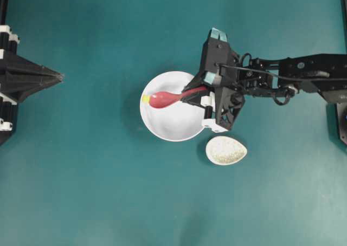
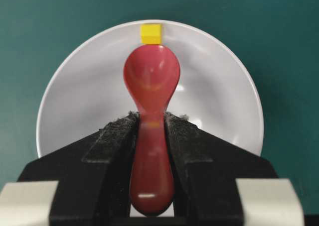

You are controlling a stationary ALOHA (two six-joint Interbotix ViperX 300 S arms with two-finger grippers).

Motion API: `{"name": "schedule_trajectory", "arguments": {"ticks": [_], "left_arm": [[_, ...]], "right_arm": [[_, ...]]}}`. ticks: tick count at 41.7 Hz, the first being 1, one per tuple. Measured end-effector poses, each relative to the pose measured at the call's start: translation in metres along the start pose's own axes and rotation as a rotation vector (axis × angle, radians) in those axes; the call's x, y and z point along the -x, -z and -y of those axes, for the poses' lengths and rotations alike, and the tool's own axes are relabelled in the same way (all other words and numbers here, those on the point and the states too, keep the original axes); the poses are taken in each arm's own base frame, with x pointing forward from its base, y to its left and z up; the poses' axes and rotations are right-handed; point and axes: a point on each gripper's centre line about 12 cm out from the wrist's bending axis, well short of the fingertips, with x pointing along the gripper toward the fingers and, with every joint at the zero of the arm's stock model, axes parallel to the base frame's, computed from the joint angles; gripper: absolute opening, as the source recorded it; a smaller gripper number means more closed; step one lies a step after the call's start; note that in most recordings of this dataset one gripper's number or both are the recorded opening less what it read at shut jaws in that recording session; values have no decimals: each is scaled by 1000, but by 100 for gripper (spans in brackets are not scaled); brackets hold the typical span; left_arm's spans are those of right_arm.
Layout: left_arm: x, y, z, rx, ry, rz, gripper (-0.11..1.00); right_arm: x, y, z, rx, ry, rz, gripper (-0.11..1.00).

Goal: Scoop the yellow hexagonal prism block from the bowl with a spoon using the right arm.
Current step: 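Scoop the yellow block onto the spoon bowl against the bowl wall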

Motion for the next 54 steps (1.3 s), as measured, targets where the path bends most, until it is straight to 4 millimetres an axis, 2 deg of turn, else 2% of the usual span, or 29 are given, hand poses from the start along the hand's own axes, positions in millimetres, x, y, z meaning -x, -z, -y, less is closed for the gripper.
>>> {"name": "schedule_trajectory", "arguments": {"ticks": [42,54], "left_arm": [[0,0,0,1,-2,2,0],[0,0,0,2,0,0,0]], "right_arm": [[-3,3,1,-3,3,-1,24],[-9,6,2,-2,8,5,24]]}}
